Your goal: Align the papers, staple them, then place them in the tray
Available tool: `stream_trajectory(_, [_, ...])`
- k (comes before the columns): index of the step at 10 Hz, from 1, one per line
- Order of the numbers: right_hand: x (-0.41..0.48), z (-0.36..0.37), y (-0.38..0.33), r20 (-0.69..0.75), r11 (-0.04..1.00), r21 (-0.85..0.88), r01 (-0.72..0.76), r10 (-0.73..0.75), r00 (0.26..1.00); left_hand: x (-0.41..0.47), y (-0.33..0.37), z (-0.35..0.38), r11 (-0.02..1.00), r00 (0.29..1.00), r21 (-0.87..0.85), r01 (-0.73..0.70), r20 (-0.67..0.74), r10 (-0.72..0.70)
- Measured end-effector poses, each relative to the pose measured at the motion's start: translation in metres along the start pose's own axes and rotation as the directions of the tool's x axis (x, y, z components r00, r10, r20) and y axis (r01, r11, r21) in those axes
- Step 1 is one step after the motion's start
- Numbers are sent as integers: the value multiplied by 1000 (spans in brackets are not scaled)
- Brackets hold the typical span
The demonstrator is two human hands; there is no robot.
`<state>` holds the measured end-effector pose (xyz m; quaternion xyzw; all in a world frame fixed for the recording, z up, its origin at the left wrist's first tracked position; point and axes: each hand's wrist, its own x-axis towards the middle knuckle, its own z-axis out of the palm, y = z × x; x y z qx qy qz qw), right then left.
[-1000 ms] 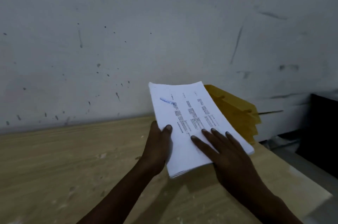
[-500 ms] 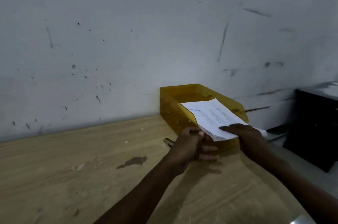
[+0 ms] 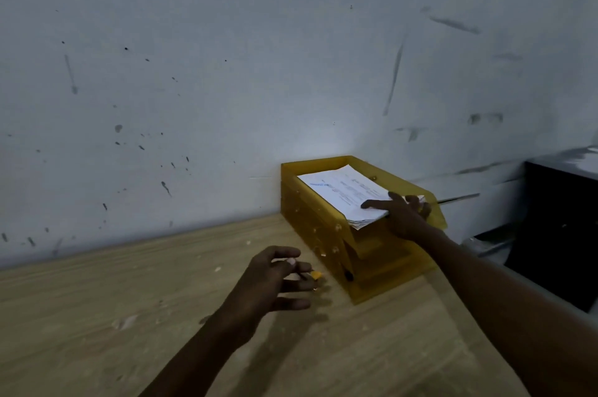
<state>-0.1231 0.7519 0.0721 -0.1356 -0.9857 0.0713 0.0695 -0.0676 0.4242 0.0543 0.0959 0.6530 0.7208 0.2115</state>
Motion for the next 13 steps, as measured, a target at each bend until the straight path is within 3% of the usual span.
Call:
stream_trajectory(1, [32, 15, 21, 32, 993, 106, -46, 43, 999, 1, -2, -6, 1000, 1000, -23, 8, -25, -9])
stream_trajectory(2, [8, -7, -2, 118, 991, 70, -116, 107, 987, 0, -4, -7, 999, 999, -22, 28, -25, -29])
stream_trajectory(3, [-6, -17, -24, 21, 995, 49, -91, 90, 996, -2, -5, -9, 999, 999, -12, 36, -32, -37])
stream_trajectory(4, [-36, -15, -57, -511, 954, 219, 206, -67, 857, -4, -8, -14, 998, 996, -30, 48, -73, -50])
stream_trajectory(5, [-78, 0, -100, -634, 833, 151, 532, -331, 698, -7, -16, -21, 996, 991, -61, 61, -117, -68])
stream_trajectory(6, [-103, 45, -131, -284, 798, -24, 602, -583, 761, -13, -22, -28, 994, 983, -66, 85, -160, -94])
stream_trajectory(7, [-100, 98, -132, -38, 831, -210, 515, -533, 845, -21, -27, -38, 994, 977, -53, 93, -189, -102])
stream_trajectory(10, [-56, 124, -156, -30, 871, -410, 269, -308, 951, -40, -28, -79, 996, 970, -59, 70, -230, -82])
stream_trajectory(13, [-39, 117, -175, -43, 846, -498, 192, -246, 968, -65, -15, -137, 999, 952, 25, 36, -306, -26])
